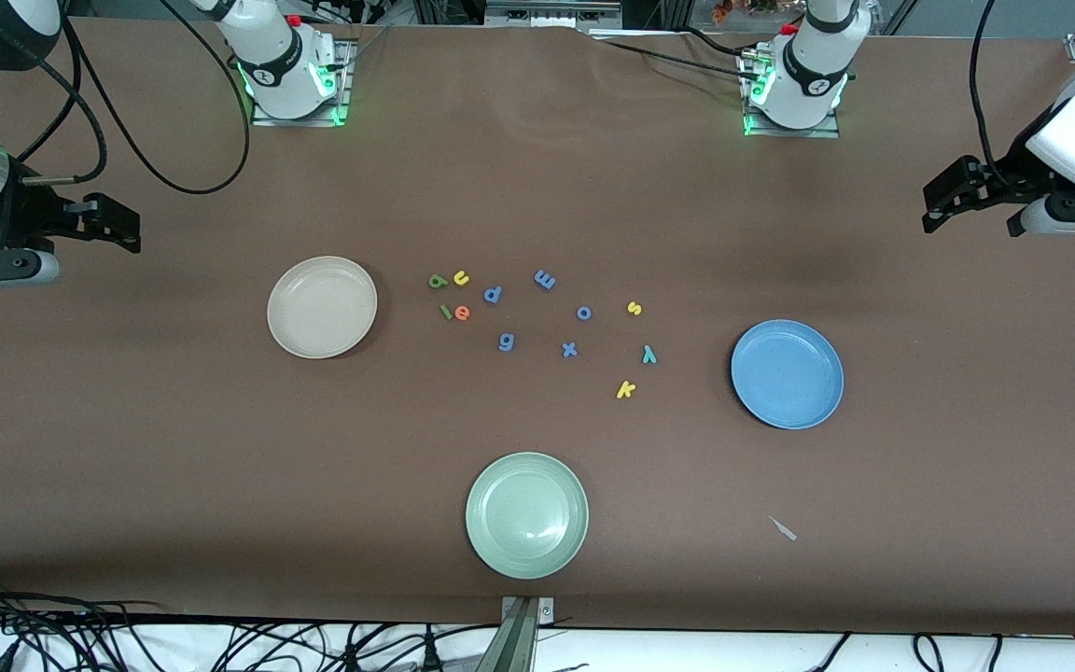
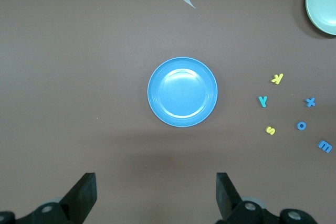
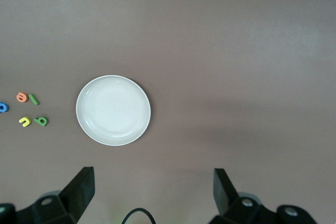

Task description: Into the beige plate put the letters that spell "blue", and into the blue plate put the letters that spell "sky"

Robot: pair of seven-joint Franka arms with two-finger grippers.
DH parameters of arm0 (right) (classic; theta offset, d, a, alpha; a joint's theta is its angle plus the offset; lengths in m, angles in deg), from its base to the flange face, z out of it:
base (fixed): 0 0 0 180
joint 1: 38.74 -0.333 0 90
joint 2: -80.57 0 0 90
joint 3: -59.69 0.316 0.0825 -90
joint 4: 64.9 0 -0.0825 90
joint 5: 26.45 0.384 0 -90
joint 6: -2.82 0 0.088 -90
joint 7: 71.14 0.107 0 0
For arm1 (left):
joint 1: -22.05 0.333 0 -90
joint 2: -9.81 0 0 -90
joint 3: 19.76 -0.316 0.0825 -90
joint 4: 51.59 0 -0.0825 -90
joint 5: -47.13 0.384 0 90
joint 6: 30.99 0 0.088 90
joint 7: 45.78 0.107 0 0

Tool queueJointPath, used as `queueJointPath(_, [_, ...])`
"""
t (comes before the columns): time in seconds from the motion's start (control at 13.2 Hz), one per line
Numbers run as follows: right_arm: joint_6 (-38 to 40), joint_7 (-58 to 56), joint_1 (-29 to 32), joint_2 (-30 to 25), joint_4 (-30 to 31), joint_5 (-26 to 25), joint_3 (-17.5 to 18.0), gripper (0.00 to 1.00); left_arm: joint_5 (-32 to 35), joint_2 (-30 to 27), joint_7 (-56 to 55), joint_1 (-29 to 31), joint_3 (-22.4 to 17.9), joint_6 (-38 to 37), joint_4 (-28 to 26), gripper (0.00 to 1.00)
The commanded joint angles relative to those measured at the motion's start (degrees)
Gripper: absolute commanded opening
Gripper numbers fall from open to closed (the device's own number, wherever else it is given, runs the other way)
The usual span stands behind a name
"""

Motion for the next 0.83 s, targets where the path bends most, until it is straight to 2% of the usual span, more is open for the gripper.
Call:
queueJointPath(0.0, [1.05, 0.45, -0.07, -0.03, -0.56, 0.36, 0.21, 1.0, 0.72, 0.39, 1.04, -0.42, -0.33, -1.52, 1.22, 1.0])
queueJointPath(0.75, [0.96, 0.9, -0.16, -0.03, -0.56, 1.32, 0.12, 1.0, 0.98, 0.47, 1.13, -0.42, -0.24, -2.5, 1.31, 1.0])
